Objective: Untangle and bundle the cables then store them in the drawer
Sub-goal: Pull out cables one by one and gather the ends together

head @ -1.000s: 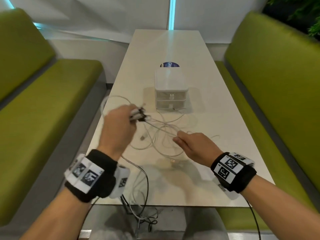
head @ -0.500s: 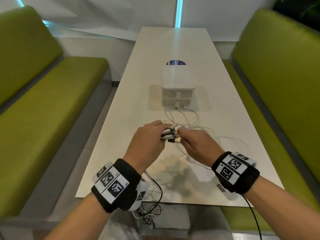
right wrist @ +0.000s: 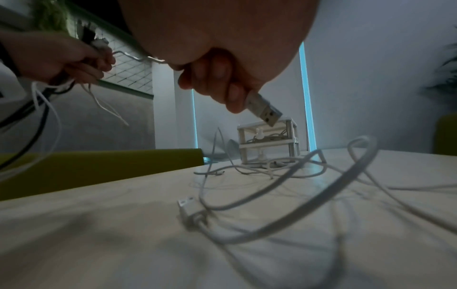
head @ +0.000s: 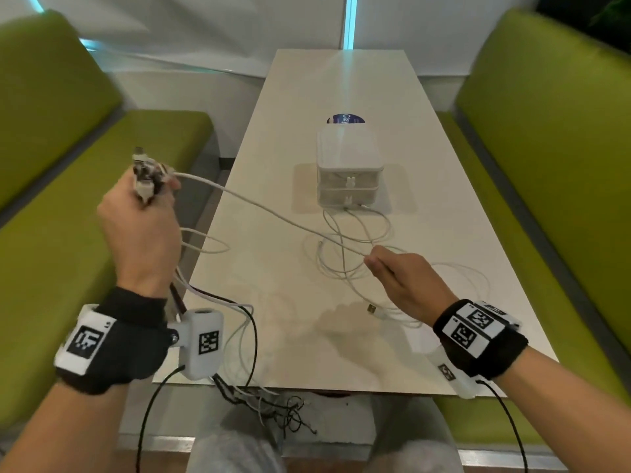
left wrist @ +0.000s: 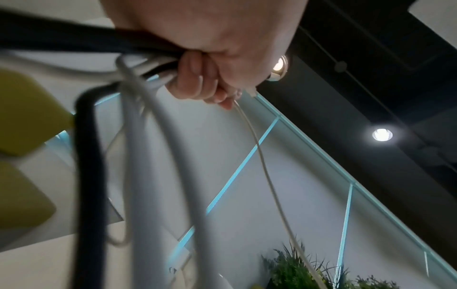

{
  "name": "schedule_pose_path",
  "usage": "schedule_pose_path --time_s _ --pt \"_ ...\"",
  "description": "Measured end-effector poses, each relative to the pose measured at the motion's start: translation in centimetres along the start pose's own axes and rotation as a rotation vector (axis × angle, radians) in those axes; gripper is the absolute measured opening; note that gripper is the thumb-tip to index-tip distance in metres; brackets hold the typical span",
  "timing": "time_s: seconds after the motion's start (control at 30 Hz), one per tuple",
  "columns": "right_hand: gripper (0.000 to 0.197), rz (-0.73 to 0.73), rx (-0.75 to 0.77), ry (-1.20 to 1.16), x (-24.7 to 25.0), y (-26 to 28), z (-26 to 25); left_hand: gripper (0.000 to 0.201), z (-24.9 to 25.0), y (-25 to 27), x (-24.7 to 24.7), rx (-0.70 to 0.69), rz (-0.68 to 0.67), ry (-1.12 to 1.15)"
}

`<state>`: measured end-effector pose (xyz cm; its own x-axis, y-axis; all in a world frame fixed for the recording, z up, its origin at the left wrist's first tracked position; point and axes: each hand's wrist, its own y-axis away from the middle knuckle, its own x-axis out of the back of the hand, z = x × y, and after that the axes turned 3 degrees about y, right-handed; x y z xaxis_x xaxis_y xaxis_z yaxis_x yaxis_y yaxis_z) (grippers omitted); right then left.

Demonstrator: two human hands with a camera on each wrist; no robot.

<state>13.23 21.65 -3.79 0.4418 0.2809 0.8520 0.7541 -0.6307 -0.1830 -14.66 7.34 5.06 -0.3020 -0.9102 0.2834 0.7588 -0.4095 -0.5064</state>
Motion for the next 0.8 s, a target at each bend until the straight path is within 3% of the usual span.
schedule_pose_path --time_s 0.13,0.2,0.27,0.37,0.5,0.67,0.8 --pt "0.048 -0.025 -0.035 -0.182 0.3 1.1 -1.6 0.024 0.3 0.1 0.3 0.03 0.018 0.209" --pt "0.044 -0.132 -0.135 -0.508 0.3 1.8 -3.0 0.017 1.0 0.9 0.0 0.005 -0.074 0.292" --pt "0.041 -0.302 -0.15 -0.677 0.0 2.6 -4.1 0.015 1.9 1.7 -0.4 -0.036 -0.217 0.302" --pt "0.033 -0.51 -0.084 -0.608 -0.9 3.2 -5.2 0.015 3.2 3.0 -1.1 -0.103 -0.481 0.329" --pt "0.025 -0.618 0.002 -0.479 -1.8 3.8 -5.8 0.017 4.6 4.8 -1.0 -0.161 -0.777 0.381" --pt "0.022 -0.686 -0.028 -0.398 -2.9 4.3 -6.1 0.039 4.7 6.4 -1.3 -0.243 -1.028 0.248" --pt "0.031 -0.695 -0.015 -0.269 -4.0 4.6 -6.3 0.025 5.0 8.3 -1.8 -0.296 -1.127 0.172"
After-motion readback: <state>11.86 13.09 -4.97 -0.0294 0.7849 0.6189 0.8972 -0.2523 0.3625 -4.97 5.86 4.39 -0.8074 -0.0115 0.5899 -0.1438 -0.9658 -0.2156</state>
